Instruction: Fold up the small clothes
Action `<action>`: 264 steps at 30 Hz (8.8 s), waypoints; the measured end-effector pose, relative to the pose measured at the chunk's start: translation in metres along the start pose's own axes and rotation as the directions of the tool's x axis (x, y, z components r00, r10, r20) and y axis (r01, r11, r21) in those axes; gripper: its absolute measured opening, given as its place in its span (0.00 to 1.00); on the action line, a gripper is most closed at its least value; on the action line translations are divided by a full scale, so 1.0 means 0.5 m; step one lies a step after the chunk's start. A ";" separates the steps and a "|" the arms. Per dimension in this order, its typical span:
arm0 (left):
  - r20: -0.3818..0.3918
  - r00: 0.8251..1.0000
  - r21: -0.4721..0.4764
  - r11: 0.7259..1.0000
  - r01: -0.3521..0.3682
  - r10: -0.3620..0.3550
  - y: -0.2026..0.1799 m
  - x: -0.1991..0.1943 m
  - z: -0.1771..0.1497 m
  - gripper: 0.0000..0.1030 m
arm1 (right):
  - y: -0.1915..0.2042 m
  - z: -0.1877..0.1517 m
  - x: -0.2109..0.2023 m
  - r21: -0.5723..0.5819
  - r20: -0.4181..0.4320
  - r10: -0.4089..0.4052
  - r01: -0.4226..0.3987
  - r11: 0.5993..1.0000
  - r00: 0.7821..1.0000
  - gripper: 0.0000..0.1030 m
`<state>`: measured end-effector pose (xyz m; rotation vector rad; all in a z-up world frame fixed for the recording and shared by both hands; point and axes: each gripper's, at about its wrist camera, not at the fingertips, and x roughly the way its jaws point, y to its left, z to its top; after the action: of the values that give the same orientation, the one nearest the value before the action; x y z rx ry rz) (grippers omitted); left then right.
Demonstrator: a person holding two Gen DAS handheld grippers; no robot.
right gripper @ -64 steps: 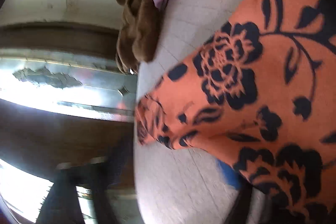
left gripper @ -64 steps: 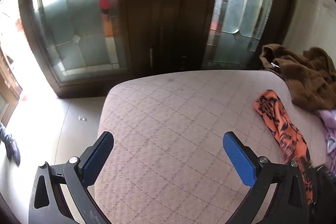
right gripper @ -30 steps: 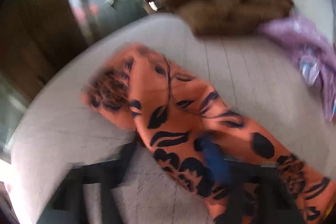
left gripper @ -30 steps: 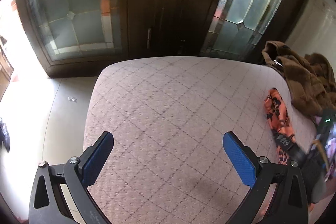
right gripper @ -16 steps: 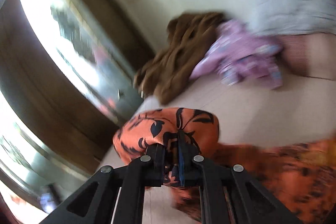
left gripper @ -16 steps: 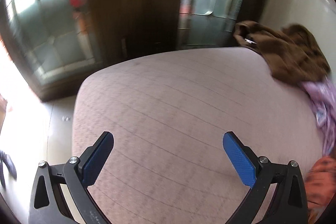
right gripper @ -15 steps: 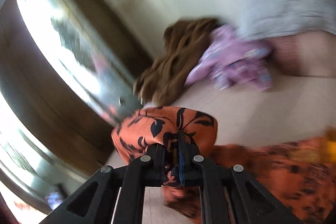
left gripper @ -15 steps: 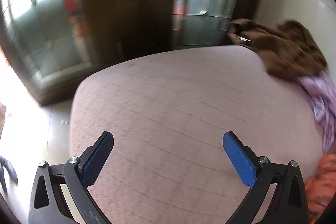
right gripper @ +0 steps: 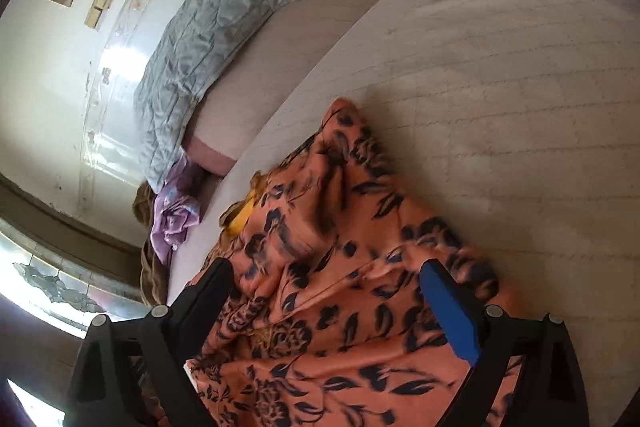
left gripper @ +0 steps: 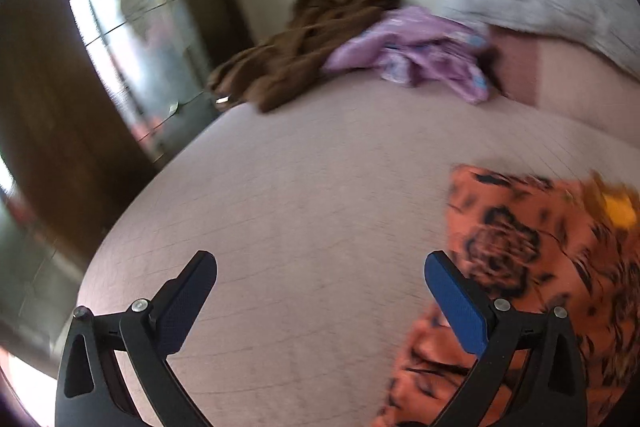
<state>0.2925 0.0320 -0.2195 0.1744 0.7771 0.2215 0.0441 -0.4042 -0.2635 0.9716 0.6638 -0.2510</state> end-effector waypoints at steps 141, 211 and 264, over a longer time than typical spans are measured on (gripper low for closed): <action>-0.342 0.757 0.026 0.800 0.600 -0.556 0.169 -0.268 -0.309 0.08 | -0.076 -0.281 -0.204 -0.333 -0.291 -0.189 0.086 0.939 0.938 0.09; -0.087 0.965 -0.046 0.968 0.245 -0.249 -0.068 0.033 0.006 0.57 | 0.249 0.108 0.294 -0.490 -0.069 -0.259 0.193 0.850 0.963 0.47; -0.005 0.985 0.220 0.961 0.168 -0.171 0.069 -0.290 -0.193 0.70 | 0.233 -0.058 0.110 -0.595 -0.178 -0.178 0.038 0.803 0.968 0.49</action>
<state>0.1192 0.0343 -0.1813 0.3163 0.7973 -0.0288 0.1307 -0.3106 -0.2300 0.3582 0.9391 -0.0217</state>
